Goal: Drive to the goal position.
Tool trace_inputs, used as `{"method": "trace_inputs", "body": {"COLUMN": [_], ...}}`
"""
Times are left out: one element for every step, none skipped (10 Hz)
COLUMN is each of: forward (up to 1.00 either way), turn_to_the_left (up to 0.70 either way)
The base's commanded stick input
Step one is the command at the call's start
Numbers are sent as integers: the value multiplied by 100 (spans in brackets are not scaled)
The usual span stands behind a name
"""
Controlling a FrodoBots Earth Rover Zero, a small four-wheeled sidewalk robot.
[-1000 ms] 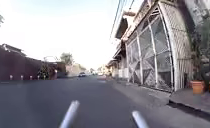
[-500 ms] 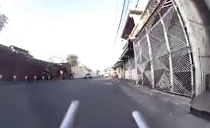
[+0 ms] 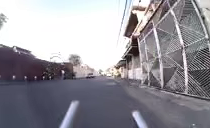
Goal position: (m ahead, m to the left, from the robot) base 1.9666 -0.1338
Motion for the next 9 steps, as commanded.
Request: {"method": "trace_inputs", "body": {"forward": [85, 85, 85, 85, 85, 85, 85, 85, 85], "turn_to_the_left": [-34, -34, -34, -20, 0, 0, 0, 0, 0]}}
